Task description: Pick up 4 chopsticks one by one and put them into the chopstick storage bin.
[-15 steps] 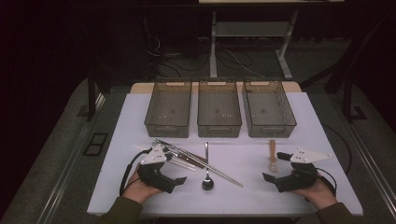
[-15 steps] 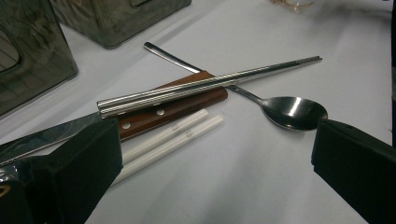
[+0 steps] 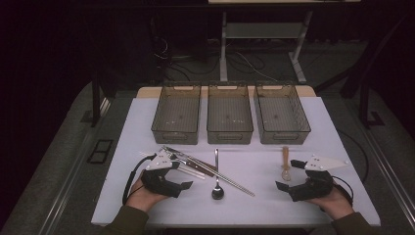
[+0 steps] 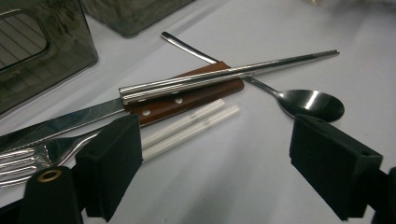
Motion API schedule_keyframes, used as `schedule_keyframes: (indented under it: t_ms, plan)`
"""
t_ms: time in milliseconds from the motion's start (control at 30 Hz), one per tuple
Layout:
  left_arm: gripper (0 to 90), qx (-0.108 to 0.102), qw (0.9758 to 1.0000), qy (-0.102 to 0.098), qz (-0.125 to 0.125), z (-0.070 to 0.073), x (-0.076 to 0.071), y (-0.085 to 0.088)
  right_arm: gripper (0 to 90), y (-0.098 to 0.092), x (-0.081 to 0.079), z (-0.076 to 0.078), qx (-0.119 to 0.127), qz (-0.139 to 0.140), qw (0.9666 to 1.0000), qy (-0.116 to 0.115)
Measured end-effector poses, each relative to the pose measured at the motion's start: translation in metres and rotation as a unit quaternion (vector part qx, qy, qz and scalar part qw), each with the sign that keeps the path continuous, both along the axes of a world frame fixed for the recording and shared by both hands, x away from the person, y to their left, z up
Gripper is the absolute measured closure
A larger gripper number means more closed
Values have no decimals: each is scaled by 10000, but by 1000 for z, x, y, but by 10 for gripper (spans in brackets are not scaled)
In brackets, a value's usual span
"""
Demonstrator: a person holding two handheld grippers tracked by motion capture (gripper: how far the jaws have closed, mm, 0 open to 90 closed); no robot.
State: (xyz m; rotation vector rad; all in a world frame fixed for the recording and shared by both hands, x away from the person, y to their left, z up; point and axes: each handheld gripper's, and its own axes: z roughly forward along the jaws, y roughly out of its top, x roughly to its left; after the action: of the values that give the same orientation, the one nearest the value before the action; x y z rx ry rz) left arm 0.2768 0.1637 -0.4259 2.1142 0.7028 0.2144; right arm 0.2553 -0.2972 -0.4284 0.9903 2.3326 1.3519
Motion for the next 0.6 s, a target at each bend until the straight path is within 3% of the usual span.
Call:
schedule_keyframes:
  t_ms: [233,433,600]
  plan:
    - [238,10,10000,-23,53,2,2,5,32,1,1,0,-15,-14,10000,-18]
    - [389,12,9998,71,204,4,5,14,32,1,1,-1,-7,-31,10000,6]
    - [488,102,9996,-7,277,5,6,18,32,1,0,0,-14,-44,10000,6]
